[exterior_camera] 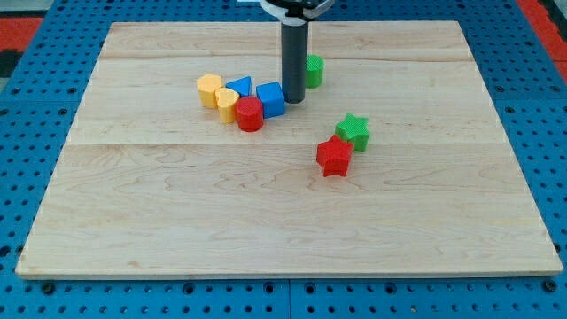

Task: Move the green circle into the group of blocks

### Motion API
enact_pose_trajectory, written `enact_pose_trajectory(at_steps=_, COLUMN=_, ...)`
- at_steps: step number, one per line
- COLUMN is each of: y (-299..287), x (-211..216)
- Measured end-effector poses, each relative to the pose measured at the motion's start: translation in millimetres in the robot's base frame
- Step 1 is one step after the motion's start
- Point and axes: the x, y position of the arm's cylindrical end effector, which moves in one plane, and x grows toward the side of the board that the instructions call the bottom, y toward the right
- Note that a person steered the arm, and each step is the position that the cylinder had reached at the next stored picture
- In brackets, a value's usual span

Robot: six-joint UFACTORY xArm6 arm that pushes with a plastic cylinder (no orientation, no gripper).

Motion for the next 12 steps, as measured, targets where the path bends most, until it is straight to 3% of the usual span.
enact_pose_trajectory(at_steps=2, y=40.3, x=-7.0)
enact_pose_trajectory(at_steps=4, y=85.6, x=-87.2)
enact_pose_trajectory(at_steps=5, y=74.3, x=-90.1)
enact_pose_trajectory(at_steps=7, y=43.3, x=-36.8)
enact_pose_trajectory(at_steps=8, y=43.3, x=-77.0)
enact_pose_trajectory(at_steps=10, y=11.7, x=-81.5)
enact_pose_trajectory(at_steps=12, y=-4.8, x=-116.3)
